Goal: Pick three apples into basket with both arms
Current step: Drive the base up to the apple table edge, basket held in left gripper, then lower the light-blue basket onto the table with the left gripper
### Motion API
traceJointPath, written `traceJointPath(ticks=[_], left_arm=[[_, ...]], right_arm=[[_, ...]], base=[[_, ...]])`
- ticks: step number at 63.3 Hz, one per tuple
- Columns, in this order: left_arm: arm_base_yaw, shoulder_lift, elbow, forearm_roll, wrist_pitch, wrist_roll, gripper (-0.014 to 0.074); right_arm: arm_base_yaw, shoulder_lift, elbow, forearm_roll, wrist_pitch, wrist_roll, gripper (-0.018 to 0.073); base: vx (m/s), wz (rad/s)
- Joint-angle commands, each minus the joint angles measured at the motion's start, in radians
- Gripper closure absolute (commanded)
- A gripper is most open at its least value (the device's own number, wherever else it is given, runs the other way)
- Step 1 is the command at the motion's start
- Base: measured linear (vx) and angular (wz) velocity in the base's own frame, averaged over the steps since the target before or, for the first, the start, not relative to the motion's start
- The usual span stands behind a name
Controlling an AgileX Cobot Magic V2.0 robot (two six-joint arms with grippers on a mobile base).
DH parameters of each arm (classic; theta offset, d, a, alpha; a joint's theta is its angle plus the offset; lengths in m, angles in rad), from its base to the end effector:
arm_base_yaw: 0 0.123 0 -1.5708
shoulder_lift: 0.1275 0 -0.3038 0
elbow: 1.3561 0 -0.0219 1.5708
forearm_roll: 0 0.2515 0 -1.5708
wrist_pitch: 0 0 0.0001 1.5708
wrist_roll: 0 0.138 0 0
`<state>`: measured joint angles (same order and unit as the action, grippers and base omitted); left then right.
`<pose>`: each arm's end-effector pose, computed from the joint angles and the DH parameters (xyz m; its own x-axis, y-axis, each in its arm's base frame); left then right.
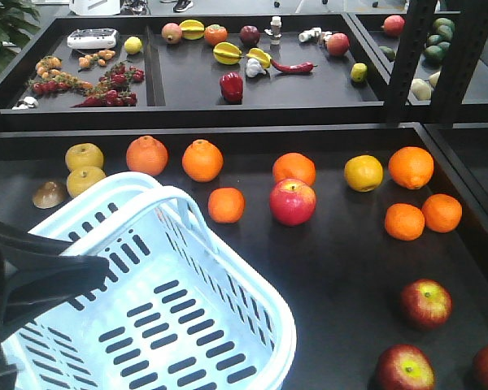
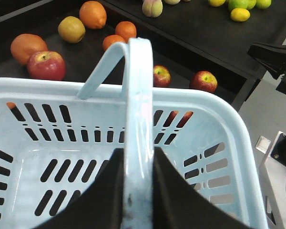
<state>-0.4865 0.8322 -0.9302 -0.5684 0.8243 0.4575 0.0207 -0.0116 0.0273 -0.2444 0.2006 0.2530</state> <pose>0.1306 -0.1308 0.3729 -0.4292 0.2771 -0.8596 0.7482 0.6423 -0.1665 0.0844 -0.0049 0.1809 -0.1226 0.0108 -0.9924 0.0288 0.9996 0.0073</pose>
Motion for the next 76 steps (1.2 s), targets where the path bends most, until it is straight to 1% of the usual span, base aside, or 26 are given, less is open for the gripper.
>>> traceJointPath(ticks=[1,18,35,43,50,62,70,76], left_arm=[[-0.004,-0.011,-0.031,-0.046,-0.087,-0.003,0.0603],[-0.004,-0.011,-0.031,-0.048,-0.092,-0.003,0.0603],[-0.004,0.044,-0.031,-0.047,-0.205,0.001,0.0603],[-0.004,0.118,-0.033,-0.047,-0.246,0.057,0.0603],[-0.004,0.187,-0.056,-0.047,-0.259,0.105,0.0603],[-0.004,0.338,-0.204,-0.047,-0.250,0.219,0.0603],[-0.004,0.458,-0.333,-0.047,-0.191,0.268,0.0603],[-0.004,0.564,-0.424,-0.047,-0.103,0.297,0.0603]], right_arm=[[-0.001,-0.012,0.014,-0.008,-0.073,-0.006,0.0564],[-0.001,-0.012,0.014,-0.008,-0.073,-0.006,0.0564],[-0.001,-0.012,0.014,-0.008,-0.073,-0.006,0.0564],[-0.001,-0.012,0.014,-0.008,-0.073,-0.006,0.0564],[-0.001,-0.012,0.014,-0.008,-0.073,-0.006,0.0564],[-0.001,-0.012,0.014,-0.008,-0.073,-0.006,0.0564],[-0.001,-0.012,0.014,-0.008,-0.073,-0.006,0.0564],[-0.001,-0.012,0.014,-0.008,-0.073,-0.006,0.0564]], base=[[0.00,0.00],[0.00,0.00],[0.00,0.00],[0.00,0.00],[0.00,0.00],[0.00,0.00],[0.00,0.00],[0.00,0.00]])
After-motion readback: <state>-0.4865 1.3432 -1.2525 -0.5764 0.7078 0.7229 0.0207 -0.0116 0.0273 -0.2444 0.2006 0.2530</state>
